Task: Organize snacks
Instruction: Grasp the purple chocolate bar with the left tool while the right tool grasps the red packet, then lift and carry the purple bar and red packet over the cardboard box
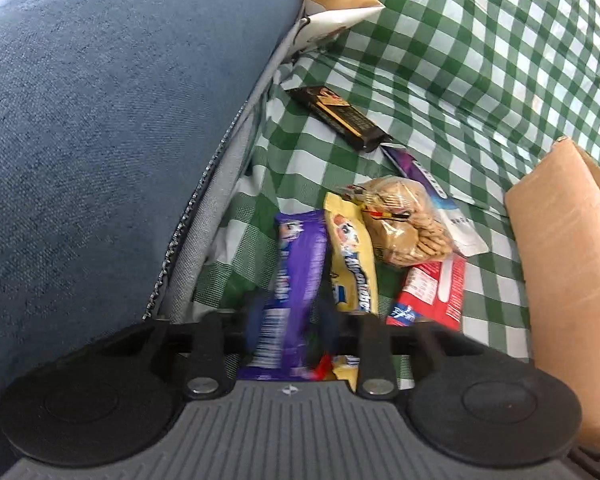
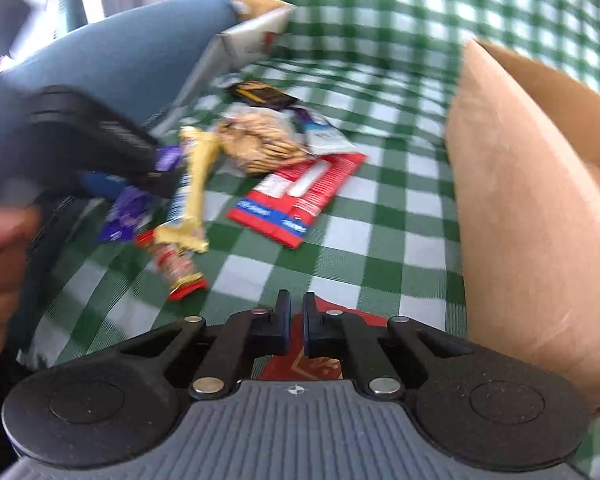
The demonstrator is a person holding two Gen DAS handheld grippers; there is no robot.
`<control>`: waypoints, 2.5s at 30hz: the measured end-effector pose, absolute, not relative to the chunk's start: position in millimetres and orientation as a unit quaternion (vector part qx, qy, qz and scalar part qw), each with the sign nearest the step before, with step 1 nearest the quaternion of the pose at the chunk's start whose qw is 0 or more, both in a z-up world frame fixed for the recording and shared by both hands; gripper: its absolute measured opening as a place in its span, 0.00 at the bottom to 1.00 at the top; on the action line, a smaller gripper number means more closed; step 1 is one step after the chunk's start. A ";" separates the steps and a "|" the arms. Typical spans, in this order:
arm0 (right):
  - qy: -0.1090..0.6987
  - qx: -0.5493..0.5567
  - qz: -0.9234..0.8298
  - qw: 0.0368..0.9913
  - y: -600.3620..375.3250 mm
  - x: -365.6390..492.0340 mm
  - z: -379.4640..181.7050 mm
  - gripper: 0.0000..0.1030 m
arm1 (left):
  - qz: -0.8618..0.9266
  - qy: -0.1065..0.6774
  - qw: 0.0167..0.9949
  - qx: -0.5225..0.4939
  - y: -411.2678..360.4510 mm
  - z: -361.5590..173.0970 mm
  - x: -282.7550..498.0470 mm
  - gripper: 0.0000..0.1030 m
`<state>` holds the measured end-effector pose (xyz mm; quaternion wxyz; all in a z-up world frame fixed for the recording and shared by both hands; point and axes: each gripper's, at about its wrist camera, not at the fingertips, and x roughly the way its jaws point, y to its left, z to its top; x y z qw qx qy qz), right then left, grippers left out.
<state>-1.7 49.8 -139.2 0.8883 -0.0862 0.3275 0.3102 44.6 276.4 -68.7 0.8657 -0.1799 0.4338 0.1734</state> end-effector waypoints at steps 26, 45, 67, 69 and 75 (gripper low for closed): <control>0.260 -0.130 0.344 0.893 28.1 -41.2 -155.0 0.34 | -0.001 0.528 0.838 -0.139 224.1 -64.3 24.3 0.25; 0.308 -0.091 0.316 0.893 22.8 -21.6 -166.7 0.53 | 0.007 0.560 0.824 -0.086 205.8 -78.0 30.9 0.26; 0.205 -0.089 0.323 0.920 -1.3 -64.9 -92.8 0.45 | -0.012 0.449 0.883 -0.137 205.0 -29.7 14.1 0.25; 0.184 -0.082 0.321 0.926 -12.3 -68.0 -76.3 0.45 | -0.016 0.431 0.889 -0.154 205.8 -18.8 12.5 0.25; 0.124 -0.041 0.295 0.947 -54.6 -45.4 -21.4 0.45 | -0.037 0.371 0.906 -0.202 197.1 11.0 10.2 0.25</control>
